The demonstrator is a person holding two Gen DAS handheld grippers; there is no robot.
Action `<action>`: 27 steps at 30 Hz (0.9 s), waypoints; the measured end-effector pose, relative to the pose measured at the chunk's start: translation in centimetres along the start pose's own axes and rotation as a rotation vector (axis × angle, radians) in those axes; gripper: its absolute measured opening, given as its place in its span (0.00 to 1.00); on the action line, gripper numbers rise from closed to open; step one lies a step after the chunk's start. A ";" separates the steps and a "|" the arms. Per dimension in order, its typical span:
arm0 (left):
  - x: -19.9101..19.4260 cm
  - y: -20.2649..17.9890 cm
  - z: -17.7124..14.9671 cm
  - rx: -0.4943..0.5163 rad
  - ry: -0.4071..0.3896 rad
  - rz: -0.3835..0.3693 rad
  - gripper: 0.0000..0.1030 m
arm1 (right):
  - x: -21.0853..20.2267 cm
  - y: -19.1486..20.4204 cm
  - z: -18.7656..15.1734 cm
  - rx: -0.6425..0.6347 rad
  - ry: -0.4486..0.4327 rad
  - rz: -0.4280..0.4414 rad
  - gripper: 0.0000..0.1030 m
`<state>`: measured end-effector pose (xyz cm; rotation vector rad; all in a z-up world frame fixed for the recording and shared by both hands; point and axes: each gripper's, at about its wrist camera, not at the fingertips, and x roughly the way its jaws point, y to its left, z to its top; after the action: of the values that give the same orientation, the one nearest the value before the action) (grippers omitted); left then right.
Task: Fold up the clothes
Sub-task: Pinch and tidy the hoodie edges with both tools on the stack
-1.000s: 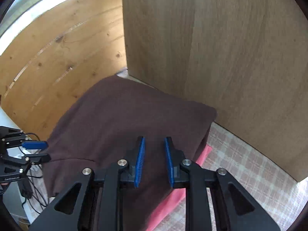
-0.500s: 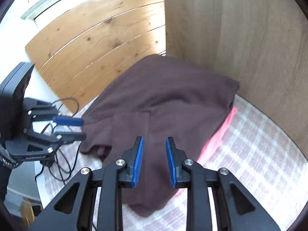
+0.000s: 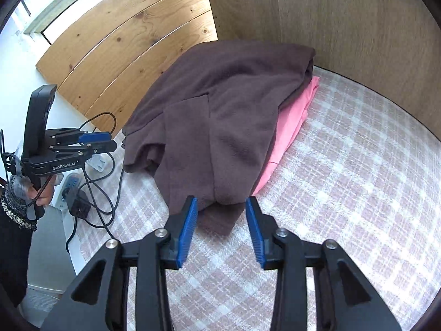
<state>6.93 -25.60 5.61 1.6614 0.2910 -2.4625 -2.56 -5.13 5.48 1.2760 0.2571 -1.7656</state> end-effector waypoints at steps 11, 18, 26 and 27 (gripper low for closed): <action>1.3 -4.7 0.1 0.096 0.056 -0.021 0.33 | 1.7 1.5 -0.9 0.066 0.081 0.110 0.40; 2.1 -5.1 -0.3 0.122 0.077 0.015 0.37 | 4.2 3.2 -0.8 0.074 0.122 0.129 0.40; 1.8 -3.6 0.0 0.116 0.032 0.043 0.05 | 5.0 3.0 -0.2 0.115 0.122 0.180 0.05; 1.5 -3.5 0.1 0.121 0.023 0.048 0.05 | 4.6 2.9 -0.1 0.117 0.111 0.190 0.05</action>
<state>5.48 -22.27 4.53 1.7233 0.1052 -2.4720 -0.50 -9.20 2.49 1.4354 0.0919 -1.5698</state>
